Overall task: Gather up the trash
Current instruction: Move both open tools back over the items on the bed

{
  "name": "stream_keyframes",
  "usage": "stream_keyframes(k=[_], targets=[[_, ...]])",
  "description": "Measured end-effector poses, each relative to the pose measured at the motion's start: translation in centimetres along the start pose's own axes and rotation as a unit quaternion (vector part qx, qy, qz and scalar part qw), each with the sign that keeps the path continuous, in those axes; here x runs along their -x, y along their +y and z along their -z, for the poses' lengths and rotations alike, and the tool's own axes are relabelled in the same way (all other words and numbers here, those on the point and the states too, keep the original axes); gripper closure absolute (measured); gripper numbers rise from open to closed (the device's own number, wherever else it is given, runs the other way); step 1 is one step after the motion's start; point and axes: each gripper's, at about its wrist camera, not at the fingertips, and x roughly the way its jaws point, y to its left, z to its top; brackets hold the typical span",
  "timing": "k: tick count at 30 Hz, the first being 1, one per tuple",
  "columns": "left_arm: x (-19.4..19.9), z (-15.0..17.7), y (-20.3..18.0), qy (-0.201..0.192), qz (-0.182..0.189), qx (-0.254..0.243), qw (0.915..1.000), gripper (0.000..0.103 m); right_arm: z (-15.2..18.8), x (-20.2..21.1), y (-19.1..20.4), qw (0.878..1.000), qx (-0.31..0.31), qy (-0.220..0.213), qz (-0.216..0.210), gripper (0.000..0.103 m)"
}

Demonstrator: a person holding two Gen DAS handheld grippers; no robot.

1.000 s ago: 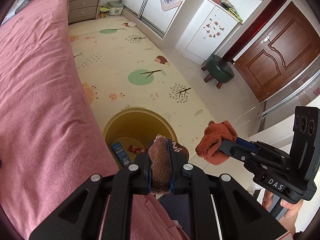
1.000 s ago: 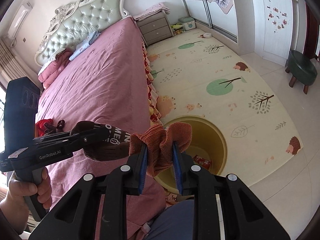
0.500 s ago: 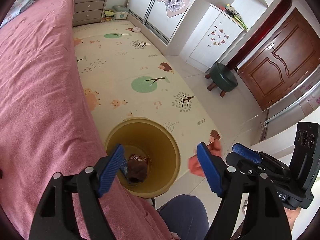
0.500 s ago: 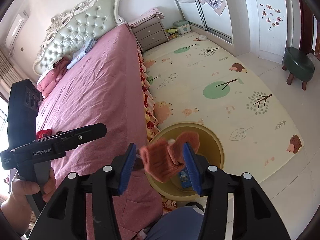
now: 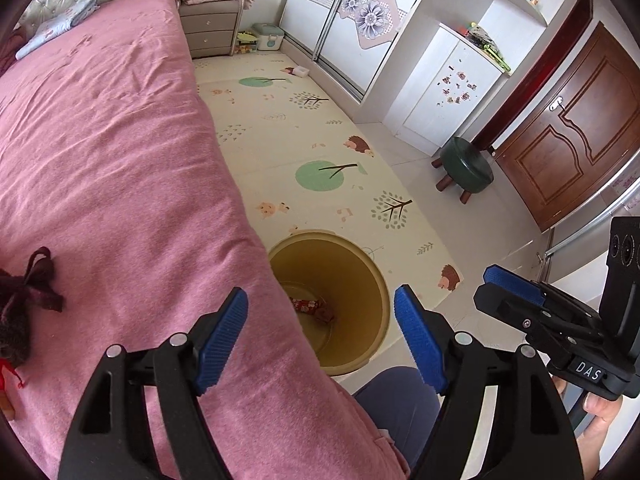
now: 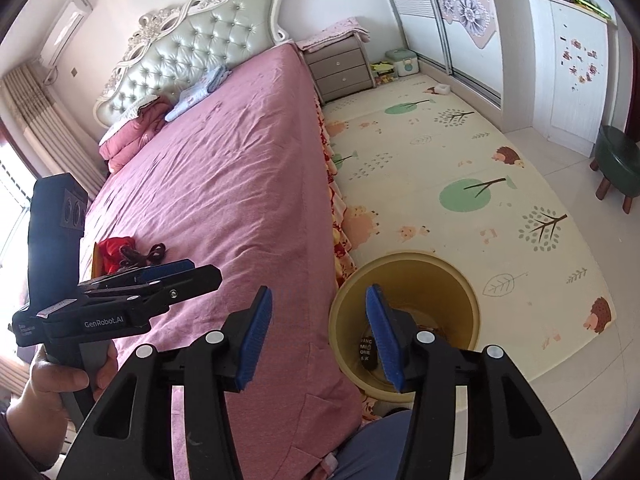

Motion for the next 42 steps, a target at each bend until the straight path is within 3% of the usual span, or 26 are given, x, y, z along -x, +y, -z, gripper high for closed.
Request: stream_keyframes(k=[14, 23, 42], targets=[[9.2, 4.9, 10.3, -0.057, -0.074, 0.069, 0.9932, 0.028, 0.3, -3.4, 12.3, 0.994, 0.081, 0.026, -0.067, 0.055], [14.0, 8.2, 16.4, -0.082, -0.119, 0.108, 0.9834, 0.027, 1.5, -5.6, 19.7, 0.985, 0.128, 0.048, -0.101, 0.055], [21.0, 14.8, 27.1, -0.12, -0.166, 0.197, 0.9589, 0.027, 4.3, -10.9, 32.6, 0.965, 0.184, 0.092, -0.165, 0.055]])
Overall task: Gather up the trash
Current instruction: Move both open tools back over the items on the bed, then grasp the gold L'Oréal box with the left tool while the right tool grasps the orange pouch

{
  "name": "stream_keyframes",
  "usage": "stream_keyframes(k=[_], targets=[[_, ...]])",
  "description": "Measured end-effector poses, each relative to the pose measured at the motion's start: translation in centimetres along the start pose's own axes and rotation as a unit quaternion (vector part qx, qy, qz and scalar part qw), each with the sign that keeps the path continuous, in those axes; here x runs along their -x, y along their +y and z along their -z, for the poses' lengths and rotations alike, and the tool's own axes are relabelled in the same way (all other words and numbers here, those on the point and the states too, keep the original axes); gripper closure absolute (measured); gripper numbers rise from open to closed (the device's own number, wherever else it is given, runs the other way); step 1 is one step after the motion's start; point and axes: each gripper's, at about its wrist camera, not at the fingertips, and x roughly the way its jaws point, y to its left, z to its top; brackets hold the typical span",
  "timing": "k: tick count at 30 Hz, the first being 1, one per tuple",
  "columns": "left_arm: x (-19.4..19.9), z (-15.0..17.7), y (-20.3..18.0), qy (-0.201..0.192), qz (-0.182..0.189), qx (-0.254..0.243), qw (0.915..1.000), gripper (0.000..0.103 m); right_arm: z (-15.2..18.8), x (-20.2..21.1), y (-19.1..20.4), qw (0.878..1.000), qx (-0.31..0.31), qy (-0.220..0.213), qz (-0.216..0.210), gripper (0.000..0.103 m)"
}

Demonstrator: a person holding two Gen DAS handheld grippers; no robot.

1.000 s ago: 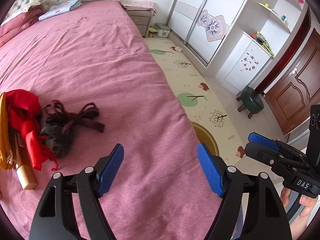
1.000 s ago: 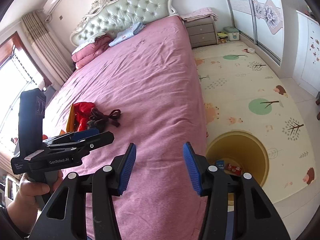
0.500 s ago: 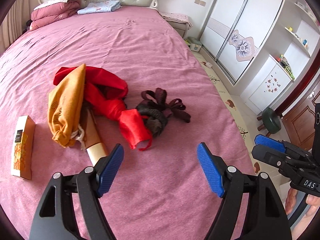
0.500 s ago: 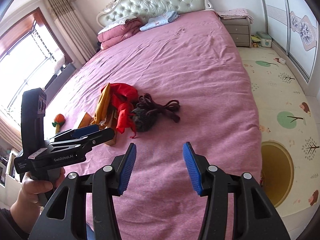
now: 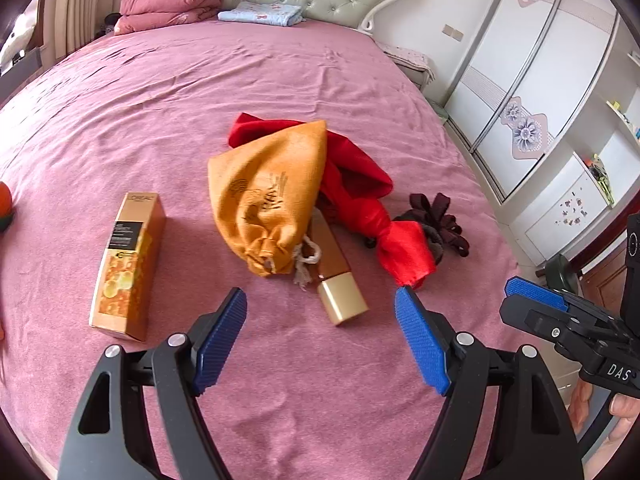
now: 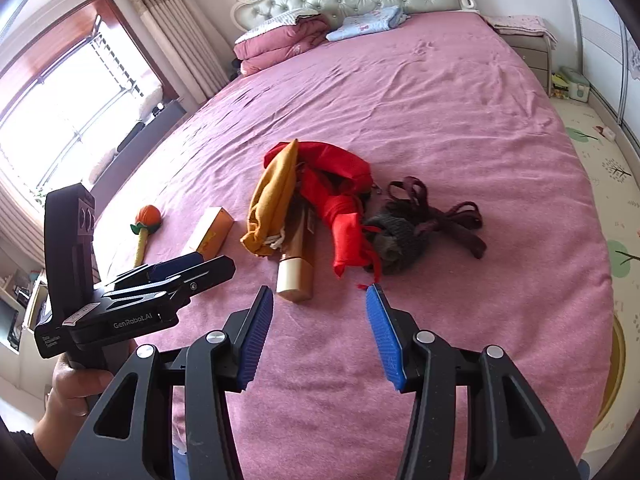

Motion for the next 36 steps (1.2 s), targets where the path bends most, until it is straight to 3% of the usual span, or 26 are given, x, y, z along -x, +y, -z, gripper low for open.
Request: stream_keyframes(k=[12, 31, 36], targets=[[0.6, -0.7, 7.6, -0.01, -0.048, 0.044, 0.9978, 0.027, -2.8, -6.0, 4.1, 0.999, 0.033, 0.03, -0.016, 0.055], [-4.3, -1.7, 14.9, 0.024, -0.075, 0.109, 0.9909, 0.027, -6.4, -13.8, 5.0, 0.997, 0.042, 0.067, 0.004, 0.055], [-5.5, -1.5, 15.5, 0.032, -0.089, 0.115, 0.9888, 0.036, -6.7, -15.6, 4.9, 0.996, 0.04, 0.072, 0.014, 0.055]])
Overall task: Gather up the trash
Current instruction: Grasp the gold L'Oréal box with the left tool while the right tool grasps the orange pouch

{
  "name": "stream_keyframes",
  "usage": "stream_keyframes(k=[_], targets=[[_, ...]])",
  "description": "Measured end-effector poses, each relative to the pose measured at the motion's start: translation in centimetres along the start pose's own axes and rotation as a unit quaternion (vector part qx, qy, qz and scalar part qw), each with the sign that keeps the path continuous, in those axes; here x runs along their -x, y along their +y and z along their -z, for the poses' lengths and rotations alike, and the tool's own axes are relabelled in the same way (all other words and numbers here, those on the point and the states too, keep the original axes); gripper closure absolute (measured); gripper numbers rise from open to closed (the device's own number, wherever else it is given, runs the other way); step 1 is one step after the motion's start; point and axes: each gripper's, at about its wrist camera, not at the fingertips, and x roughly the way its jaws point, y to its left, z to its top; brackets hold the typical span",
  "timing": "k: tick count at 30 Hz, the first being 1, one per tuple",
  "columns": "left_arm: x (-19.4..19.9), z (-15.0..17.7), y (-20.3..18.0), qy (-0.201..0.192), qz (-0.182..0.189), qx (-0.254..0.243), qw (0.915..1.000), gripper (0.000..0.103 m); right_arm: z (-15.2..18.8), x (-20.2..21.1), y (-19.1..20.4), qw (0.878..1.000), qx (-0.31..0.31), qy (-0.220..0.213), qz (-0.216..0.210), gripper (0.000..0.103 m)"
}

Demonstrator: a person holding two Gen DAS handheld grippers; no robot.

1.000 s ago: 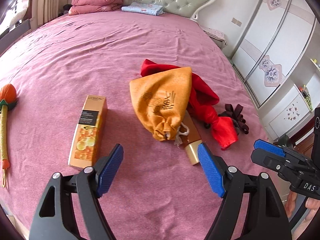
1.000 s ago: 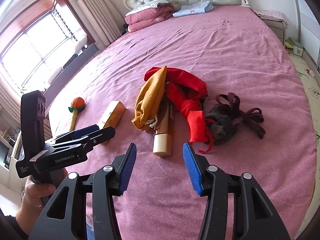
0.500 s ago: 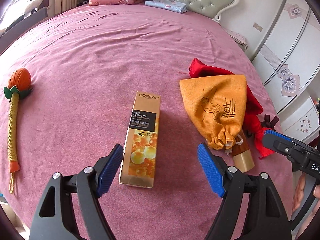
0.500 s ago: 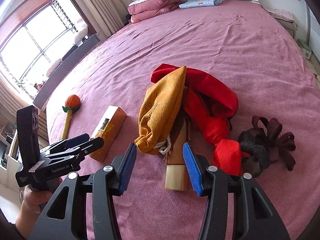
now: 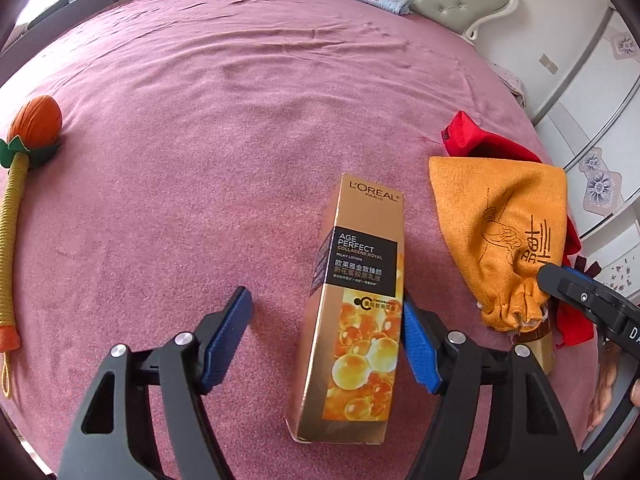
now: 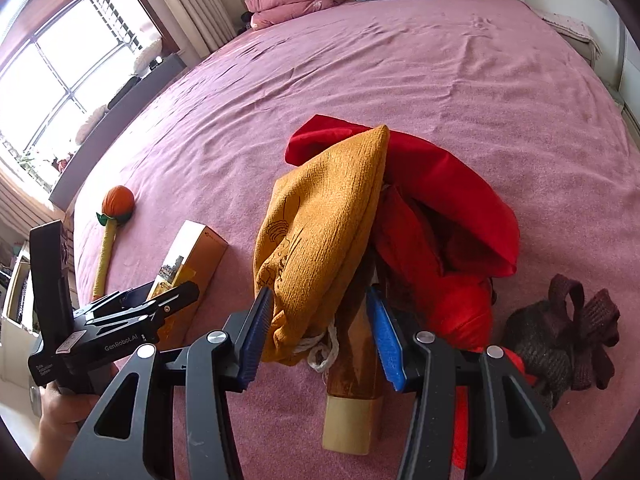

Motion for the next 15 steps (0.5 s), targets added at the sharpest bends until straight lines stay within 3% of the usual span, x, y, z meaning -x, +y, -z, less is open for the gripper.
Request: stream_keyframes(k=[5, 6, 10, 15], targets=[[-0.1, -0.1, 0.1, -0.003, -0.013, -0.011, 0.9999, 0.052, -0.6, -0.7, 0.8, 1.0, 0.013, -0.008, 0.016, 0.069], [-0.1, -0.2, 0.1, -0.003, -0.014, -0.011, 0.9998, 0.061, -0.6, -0.7, 1.0, 1.0, 0.016, -0.011, 0.018, 0.071], [0.4, -0.1, 0.4, -0.006, 0.001, -0.001, 1.0, 0.062, -0.4, -0.5, 1.6, 0.999, 0.03, -0.018, 0.026, 0.081], [1.5, 0.7, -0.9, -0.006, 0.021, -0.014, 0.9997, 0.062, 0.4, 0.5, 1.2, 1.0, 0.022, -0.015, 0.011, 0.084]])
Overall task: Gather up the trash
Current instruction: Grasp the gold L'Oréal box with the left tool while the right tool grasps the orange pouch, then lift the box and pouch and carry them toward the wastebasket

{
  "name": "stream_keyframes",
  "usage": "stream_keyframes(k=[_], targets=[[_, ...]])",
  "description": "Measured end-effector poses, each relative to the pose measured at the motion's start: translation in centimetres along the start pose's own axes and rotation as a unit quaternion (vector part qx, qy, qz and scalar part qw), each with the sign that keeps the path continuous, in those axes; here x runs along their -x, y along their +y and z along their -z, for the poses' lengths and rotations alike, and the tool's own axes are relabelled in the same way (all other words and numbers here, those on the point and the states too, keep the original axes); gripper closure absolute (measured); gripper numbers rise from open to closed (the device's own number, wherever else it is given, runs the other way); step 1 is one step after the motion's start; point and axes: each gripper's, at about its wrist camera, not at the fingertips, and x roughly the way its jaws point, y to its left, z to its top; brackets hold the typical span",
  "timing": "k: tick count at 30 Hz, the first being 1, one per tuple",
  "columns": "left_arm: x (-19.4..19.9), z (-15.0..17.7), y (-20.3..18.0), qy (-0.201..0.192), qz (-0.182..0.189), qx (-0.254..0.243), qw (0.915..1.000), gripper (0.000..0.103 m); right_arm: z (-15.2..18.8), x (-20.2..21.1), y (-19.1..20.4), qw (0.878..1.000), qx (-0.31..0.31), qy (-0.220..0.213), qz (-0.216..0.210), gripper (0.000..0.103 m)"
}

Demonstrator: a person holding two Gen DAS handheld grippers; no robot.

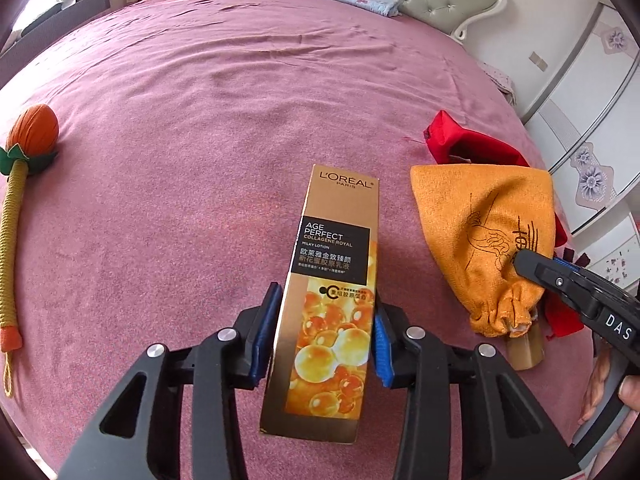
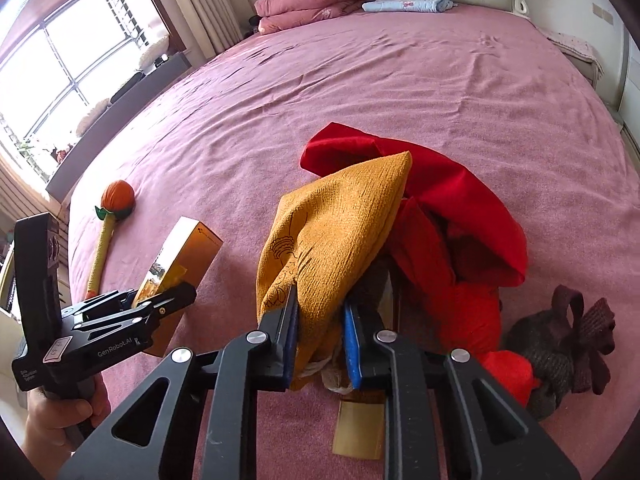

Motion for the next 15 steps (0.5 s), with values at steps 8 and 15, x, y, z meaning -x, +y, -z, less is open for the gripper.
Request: stream_keyframes(k=[8, 15], targets=[[1.7, 1.9, -2.9, 0.008, 0.039, 0.0, 0.9992, 0.062, 2.6, 3.2, -0.7, 1.0, -0.019, 0.001, -0.021, 0.084], [3.5, 3.9, -6.6, 0.008, 0.05, -0.031, 0.9982, 0.062, 5.5, 7.3, -2.5, 0.999, -0.031, -0.012, -0.022, 0.084]])
